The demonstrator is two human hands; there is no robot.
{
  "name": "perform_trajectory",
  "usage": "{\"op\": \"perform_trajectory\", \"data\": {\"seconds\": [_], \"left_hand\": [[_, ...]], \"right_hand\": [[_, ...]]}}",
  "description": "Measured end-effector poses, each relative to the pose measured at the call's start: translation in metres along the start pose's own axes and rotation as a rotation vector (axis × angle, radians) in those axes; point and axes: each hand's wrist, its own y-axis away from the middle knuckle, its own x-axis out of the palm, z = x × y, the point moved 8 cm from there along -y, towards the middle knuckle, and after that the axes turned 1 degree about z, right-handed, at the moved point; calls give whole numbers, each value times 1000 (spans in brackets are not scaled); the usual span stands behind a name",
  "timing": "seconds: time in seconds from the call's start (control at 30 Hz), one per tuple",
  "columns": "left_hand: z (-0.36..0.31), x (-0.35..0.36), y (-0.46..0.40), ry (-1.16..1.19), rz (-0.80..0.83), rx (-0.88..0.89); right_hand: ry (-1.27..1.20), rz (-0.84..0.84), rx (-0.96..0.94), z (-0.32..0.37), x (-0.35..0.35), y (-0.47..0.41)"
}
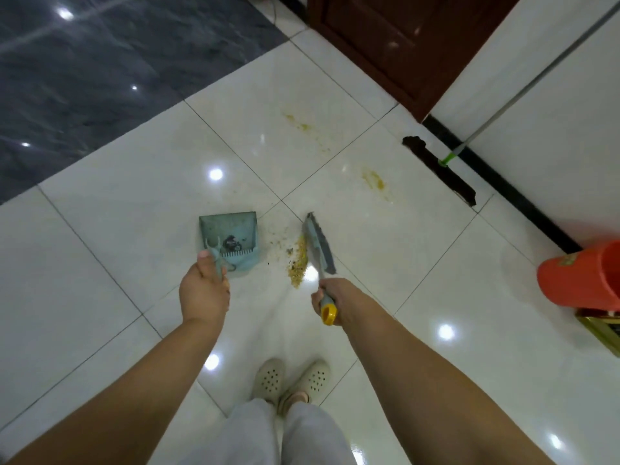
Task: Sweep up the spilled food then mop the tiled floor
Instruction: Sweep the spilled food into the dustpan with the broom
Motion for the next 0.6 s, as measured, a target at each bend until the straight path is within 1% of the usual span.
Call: {"op": "perform_trajectory", "data": {"seconds": [0.1, 0.27, 0.47, 0.6], "left_hand": [[-3, 0, -3, -7, -11, 6], [-10, 4, -8, -51, -21, 13], [-32, 23, -9, -58, -60, 23], [-43, 42, -16, 3, -106, -1]], "right_hand": [[-7, 37, 24, -4, 13, 9], [32, 31, -11, 12, 6, 26], [5, -11, -95, 80, -34, 27], [12, -42, -69, 133, -68, 6]]}}
